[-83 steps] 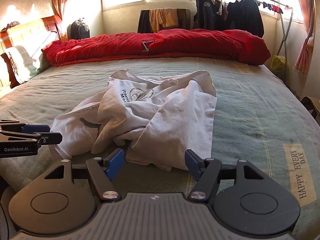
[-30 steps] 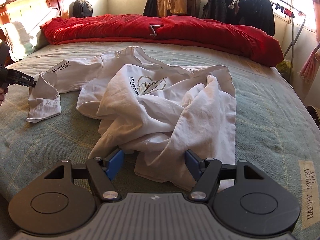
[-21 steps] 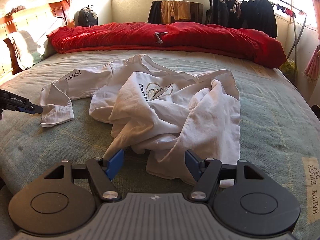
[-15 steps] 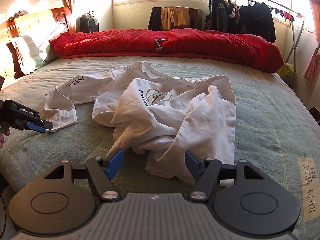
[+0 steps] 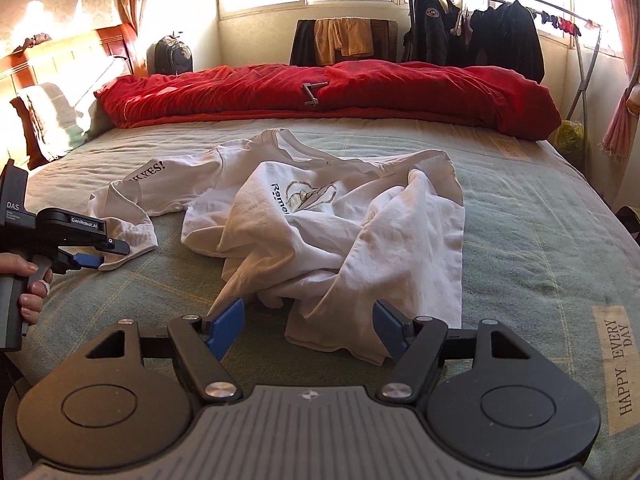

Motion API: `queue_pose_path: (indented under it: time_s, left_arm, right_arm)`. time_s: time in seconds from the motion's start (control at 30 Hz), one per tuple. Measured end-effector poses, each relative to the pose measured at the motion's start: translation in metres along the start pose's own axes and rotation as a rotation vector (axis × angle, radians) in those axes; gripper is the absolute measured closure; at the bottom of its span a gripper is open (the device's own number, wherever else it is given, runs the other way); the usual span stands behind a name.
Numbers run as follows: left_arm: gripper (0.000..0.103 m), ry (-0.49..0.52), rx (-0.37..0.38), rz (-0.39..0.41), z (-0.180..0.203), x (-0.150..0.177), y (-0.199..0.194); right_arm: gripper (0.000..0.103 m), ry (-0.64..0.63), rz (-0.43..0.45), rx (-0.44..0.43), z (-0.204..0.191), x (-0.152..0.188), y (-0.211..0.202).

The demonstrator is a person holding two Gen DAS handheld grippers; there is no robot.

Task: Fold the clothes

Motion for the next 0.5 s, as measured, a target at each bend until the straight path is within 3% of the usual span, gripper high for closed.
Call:
queue_pose_path:
  time_s: [0.03,0.1,0.2,0.5]
  left_arm:
    - [0.059,0.019,-0.009,0.014,0.001,0.001,-0.001]
    - [0.077,0.051,-0.015,0.032,0.003,0.002,-0.003]
    - [0.091,0.069,-0.005,0.033,0.004,0.001,-0.009]
    - [0.093,0.108,-0.080,0.161,-0.039,-0.045,-0.069]
  right_arm:
    - [0.028,0.000,0.000,0.003,0.001,0.000,0.000]
    - [0.028,-0.004,0.000,0.008,0.001,-0.001,0.000]
    - [0.028,-0.014,0.003,0.014,0.001,-0.003,0.000]
    - [0.028,-0.023,-0.005,0.021,0.000,-0.004,0.004]
Point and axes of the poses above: each gripper's, at about its wrist camera, not at the fingertips, and y roughly the way its jaws point, z to its right, x to its underside, the point moved 9 cm from there along y, roughly the way its jaws point, and after that the axes turned 9 degrees about -y, right-handed, at the moved point
